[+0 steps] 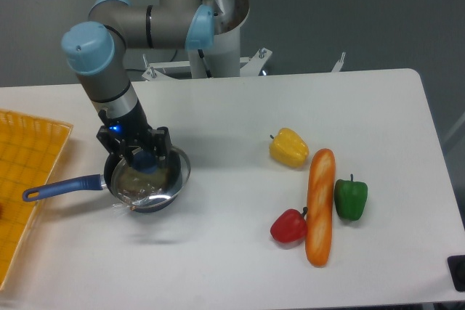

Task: Close the pot lid
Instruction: 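Press and adjust the lid knob to seat the lid on the pot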

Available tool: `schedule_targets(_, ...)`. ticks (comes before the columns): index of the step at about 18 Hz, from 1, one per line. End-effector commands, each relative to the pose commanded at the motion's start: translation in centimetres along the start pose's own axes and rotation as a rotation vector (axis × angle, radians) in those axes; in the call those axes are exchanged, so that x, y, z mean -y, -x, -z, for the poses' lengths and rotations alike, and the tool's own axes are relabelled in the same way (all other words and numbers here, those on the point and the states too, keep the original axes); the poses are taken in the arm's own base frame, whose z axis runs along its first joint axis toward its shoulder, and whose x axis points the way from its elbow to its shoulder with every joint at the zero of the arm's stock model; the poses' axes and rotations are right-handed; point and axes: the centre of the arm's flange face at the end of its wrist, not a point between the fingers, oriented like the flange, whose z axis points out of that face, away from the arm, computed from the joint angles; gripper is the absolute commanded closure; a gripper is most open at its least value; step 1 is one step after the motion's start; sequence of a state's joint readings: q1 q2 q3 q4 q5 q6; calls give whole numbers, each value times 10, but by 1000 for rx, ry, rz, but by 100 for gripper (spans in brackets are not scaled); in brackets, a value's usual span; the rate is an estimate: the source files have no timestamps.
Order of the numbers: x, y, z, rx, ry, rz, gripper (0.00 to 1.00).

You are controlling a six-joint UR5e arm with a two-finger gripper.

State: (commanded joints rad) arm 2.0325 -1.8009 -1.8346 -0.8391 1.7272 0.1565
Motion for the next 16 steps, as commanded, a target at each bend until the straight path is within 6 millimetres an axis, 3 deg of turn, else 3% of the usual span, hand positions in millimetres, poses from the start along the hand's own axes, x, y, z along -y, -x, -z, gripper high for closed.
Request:
schedule_targets(13,-5,-2,-5,5,16,4,38)
schedule_targets(16,-7,-10,-5,2,16,-10,38)
